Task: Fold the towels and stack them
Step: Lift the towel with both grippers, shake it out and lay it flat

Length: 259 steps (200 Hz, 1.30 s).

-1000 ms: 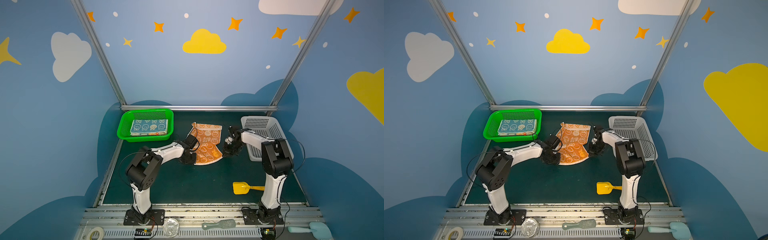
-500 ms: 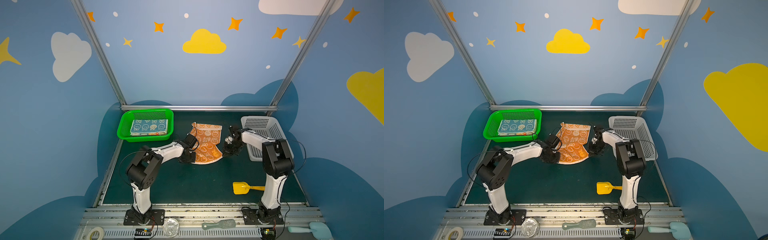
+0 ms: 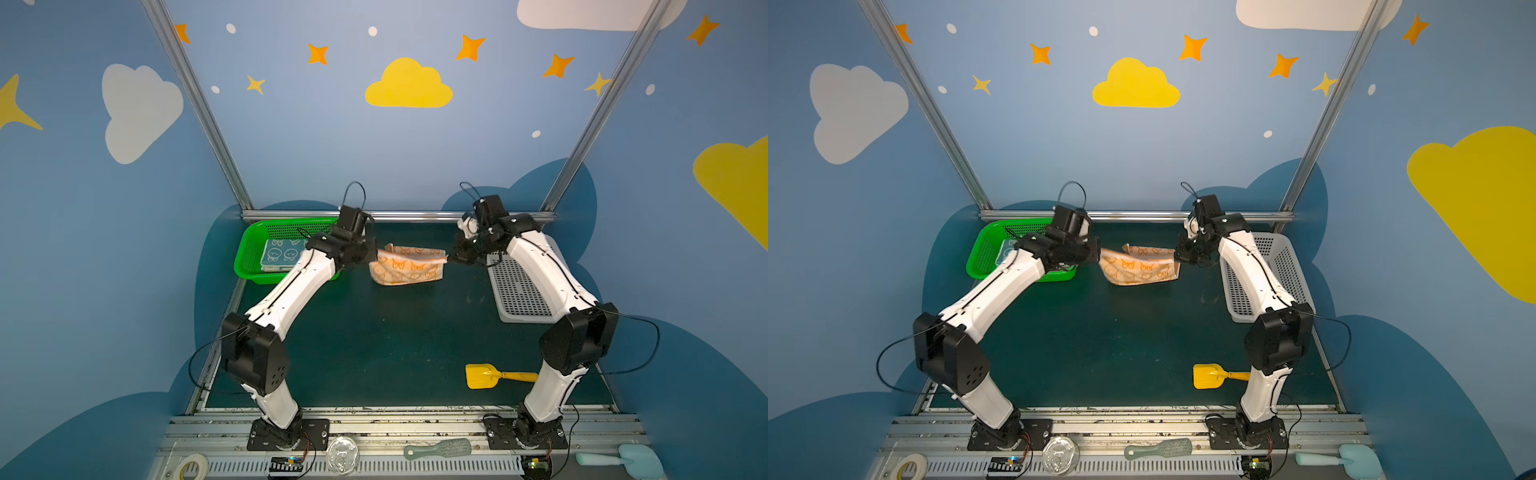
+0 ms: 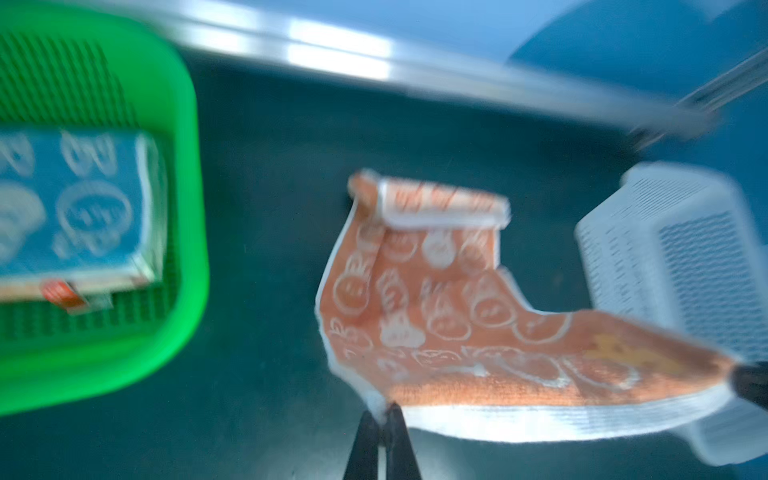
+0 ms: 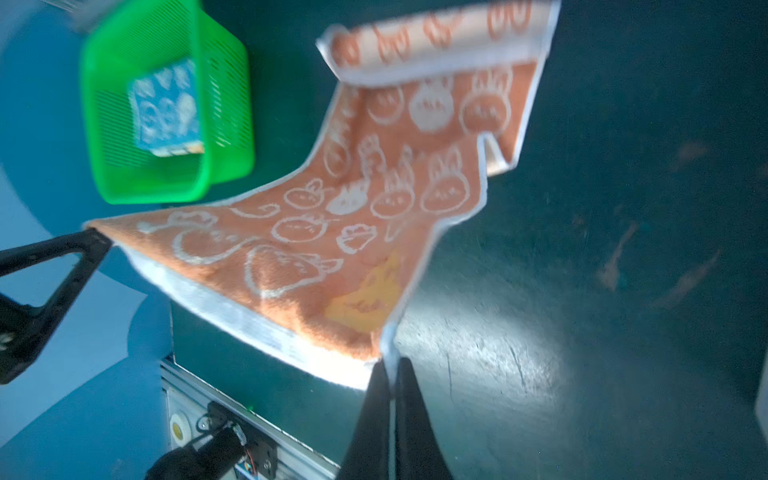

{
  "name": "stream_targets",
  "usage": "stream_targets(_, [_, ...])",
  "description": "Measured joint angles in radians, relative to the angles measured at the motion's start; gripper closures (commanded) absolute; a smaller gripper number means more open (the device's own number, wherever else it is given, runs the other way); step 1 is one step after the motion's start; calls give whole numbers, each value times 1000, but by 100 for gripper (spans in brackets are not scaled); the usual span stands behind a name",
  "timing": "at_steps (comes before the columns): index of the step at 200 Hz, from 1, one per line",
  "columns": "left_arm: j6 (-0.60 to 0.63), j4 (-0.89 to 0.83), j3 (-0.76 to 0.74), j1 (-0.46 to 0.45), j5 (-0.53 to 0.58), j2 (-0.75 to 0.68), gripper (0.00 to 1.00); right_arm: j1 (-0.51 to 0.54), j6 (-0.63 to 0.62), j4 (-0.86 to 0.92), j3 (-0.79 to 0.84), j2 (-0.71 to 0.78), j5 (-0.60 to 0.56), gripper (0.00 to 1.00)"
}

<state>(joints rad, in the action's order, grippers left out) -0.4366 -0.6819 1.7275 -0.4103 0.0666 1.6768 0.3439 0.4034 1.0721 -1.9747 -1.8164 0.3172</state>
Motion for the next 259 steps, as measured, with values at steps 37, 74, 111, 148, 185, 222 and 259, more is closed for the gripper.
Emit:
stream_targets(37, [38,-116,420,0,25,-3,97,4,-45,32,-225,67,-1,100])
stream_targets(74, [71,-265,676,-35,21,1,97,14,-57,-32,-200,263,6,100])
stream_targets(111, [73,-358,655,-135,63,-86,97,11,-98,-25,-206,389,5,100])
stream_targets(148, [27,-348,528,-220,40,-274,97,13,-124,-13,-206,455,21,100])
stream_targets(185, [4,-304,515,-219,0,-297,97,15,-124,-10,-209,443,31,100])
stream_targets(222, [-2,-251,415,-99,-52,-226,97,-9,-114,-11,-209,357,8,100])
stream_targets(259, [-8,-153,261,31,-145,-94,97,-36,-93,-27,-182,201,5,100])
